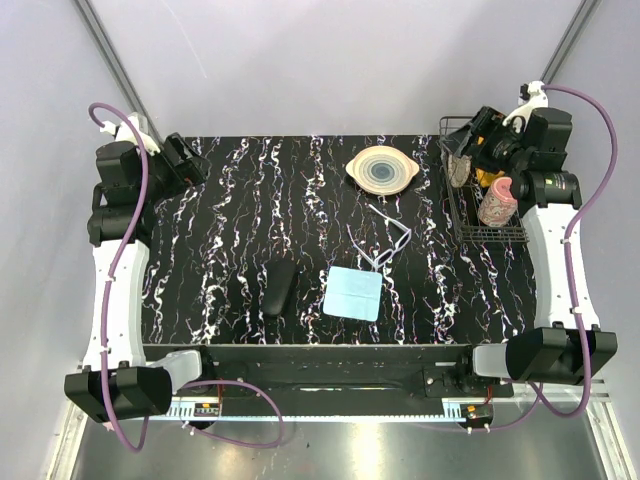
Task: Organize the sunglasses
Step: Pick up the sunglasses case from the center of the board.
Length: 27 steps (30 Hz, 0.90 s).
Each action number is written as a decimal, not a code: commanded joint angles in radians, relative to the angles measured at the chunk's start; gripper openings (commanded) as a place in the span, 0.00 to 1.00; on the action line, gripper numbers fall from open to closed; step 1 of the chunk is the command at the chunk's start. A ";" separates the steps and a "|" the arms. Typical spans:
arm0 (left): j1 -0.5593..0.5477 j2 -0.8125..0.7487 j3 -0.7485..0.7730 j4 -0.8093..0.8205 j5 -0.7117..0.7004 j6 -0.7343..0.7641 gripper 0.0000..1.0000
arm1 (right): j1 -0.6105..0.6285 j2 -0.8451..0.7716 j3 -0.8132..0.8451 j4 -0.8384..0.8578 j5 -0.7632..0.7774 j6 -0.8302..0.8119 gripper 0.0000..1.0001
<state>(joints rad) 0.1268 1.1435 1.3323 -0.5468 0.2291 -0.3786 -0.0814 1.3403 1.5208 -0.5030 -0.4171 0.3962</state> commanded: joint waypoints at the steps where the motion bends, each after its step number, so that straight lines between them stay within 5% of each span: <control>1: 0.002 -0.007 -0.004 0.056 0.019 -0.025 0.99 | 0.005 -0.015 0.002 0.044 -0.048 -0.011 0.82; 7: 0.004 -0.011 -0.016 0.059 0.024 -0.023 0.99 | 0.069 -0.006 0.002 0.028 0.006 -0.019 0.82; 11: 0.004 -0.022 -0.048 0.061 0.029 -0.022 0.99 | 0.277 0.036 0.053 -0.032 0.231 -0.043 0.82; 20: 0.002 -0.076 -0.197 -0.027 -0.071 -0.060 0.99 | 0.659 0.167 0.021 -0.152 0.628 0.188 0.80; 27: 0.004 -0.070 -0.301 -0.120 -0.171 -0.124 0.99 | 0.903 0.332 0.107 -0.278 0.790 0.365 0.80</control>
<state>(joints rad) 0.1268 1.0863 1.0790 -0.6167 0.1661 -0.4473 0.6987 1.6096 1.5452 -0.6949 0.1955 0.6350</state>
